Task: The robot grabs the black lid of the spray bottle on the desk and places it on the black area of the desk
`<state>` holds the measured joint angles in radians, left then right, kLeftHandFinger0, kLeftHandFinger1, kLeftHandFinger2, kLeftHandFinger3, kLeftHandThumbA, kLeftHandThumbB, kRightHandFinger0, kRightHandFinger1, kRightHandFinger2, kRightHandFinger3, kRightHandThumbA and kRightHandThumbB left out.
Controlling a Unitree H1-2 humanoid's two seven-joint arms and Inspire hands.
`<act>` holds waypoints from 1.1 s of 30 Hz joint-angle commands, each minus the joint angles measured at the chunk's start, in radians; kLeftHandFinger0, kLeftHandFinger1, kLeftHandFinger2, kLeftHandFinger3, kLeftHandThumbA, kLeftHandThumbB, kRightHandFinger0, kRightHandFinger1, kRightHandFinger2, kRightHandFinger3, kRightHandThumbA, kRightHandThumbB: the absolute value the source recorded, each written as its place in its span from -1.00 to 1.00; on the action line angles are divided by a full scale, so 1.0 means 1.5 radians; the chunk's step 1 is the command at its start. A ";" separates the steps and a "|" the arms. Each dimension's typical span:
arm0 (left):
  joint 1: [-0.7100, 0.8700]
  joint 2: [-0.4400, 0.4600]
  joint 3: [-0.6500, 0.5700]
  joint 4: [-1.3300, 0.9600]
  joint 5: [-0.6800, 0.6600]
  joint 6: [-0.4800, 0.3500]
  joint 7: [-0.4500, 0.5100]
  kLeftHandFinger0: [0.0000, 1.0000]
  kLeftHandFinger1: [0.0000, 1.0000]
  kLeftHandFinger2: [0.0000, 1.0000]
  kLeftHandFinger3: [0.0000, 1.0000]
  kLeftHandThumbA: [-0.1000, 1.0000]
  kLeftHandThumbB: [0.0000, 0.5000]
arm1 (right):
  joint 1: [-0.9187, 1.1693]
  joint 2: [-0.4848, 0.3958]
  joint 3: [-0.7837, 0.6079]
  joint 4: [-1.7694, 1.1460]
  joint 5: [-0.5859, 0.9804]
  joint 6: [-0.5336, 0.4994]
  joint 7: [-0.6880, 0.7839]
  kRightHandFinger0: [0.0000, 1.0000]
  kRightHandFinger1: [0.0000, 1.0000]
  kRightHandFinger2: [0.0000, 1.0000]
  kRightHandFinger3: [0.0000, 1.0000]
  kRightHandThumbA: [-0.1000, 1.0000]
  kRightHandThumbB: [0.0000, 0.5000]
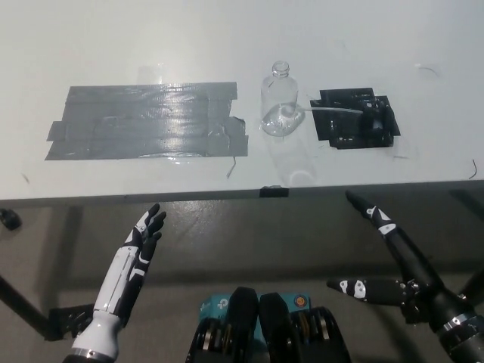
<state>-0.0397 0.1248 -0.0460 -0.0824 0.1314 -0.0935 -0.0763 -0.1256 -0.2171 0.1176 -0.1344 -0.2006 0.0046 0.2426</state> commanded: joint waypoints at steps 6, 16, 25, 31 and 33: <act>-0.007 0.010 0.002 -0.016 0.004 -0.017 0.002 1.00 1.00 1.00 1.00 1.00 -0.78 | -0.016 -0.005 0.003 -0.009 -0.004 -0.013 -0.004 1.00 1.00 1.00 1.00 1.00 0.33; -0.010 0.011 0.001 -0.018 -0.009 -0.006 -0.007 1.00 1.00 1.00 1.00 1.00 -0.80 | -0.022 -0.006 0.012 -0.004 -0.015 -0.009 -0.001 1.00 1.00 1.00 1.00 1.00 0.32; -0.009 0.024 -0.016 -0.017 0.002 -0.009 -0.024 1.00 1.00 1.00 1.00 1.00 -0.64 | -0.020 -0.007 0.036 -0.009 -0.031 -0.003 0.004 1.00 1.00 1.00 1.00 1.00 0.31; -0.006 0.028 -0.024 -0.021 0.008 -0.001 -0.024 1.00 1.00 1.00 1.00 1.00 -0.59 | -0.017 -0.008 0.041 -0.011 -0.030 -0.001 0.005 1.00 1.00 1.00 1.00 1.00 0.29; -0.006 0.030 -0.025 -0.019 0.004 0.000 -0.026 1.00 1.00 1.00 1.00 1.00 -0.56 | -0.017 -0.008 0.042 -0.012 -0.034 0.002 0.004 1.00 1.00 1.00 1.00 1.00 0.29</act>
<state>-0.0419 0.1535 -0.0771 -0.0826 0.1333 -0.0897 -0.0974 -0.1317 -0.2198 0.1731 -0.1264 -0.2410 0.0115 0.2455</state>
